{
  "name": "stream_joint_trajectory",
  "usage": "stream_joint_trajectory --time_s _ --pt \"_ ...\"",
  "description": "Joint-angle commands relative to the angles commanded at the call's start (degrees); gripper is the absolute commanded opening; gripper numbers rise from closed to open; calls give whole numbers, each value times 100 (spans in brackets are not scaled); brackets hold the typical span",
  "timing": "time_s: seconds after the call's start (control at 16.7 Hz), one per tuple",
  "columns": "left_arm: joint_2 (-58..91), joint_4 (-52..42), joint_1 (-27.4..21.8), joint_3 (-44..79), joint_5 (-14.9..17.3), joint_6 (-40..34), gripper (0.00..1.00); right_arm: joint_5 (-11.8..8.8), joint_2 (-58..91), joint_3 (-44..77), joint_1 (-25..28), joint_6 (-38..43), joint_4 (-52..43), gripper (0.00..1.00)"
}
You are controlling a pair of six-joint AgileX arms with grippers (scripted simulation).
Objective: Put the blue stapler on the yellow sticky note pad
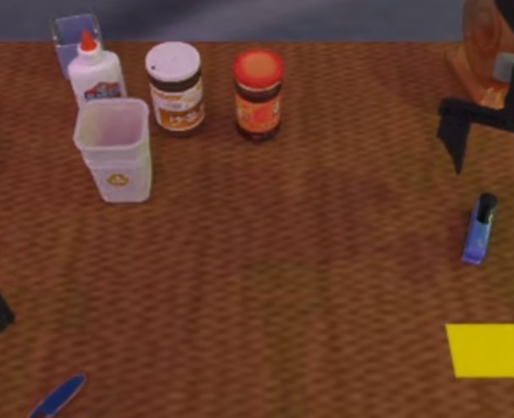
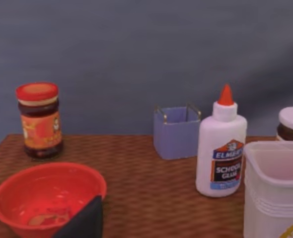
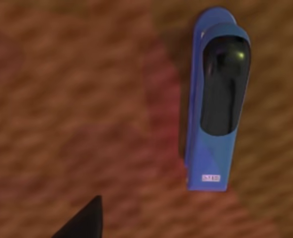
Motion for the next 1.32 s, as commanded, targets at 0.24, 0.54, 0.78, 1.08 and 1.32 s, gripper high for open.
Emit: stream_joint_trajectory --time_s 0.24,0.54,0.78,1.08,1.32 --pt "0 0 0 0 0 0 100 0 -7 -30 -30 -8 30 100" --pt "0 0 0 0 0 0 100 3 305 -623 -4 -3 943 100" --pt "0 0 0 0 0 0 100 5 631 -1197 12 20 1852 100" --pt "0 0 0 0 0 0 100 6 688 -1289 16 25 1978 100" --pt "0 0 0 0 0 0 100 6 688 -1289 16 25 1978 70"
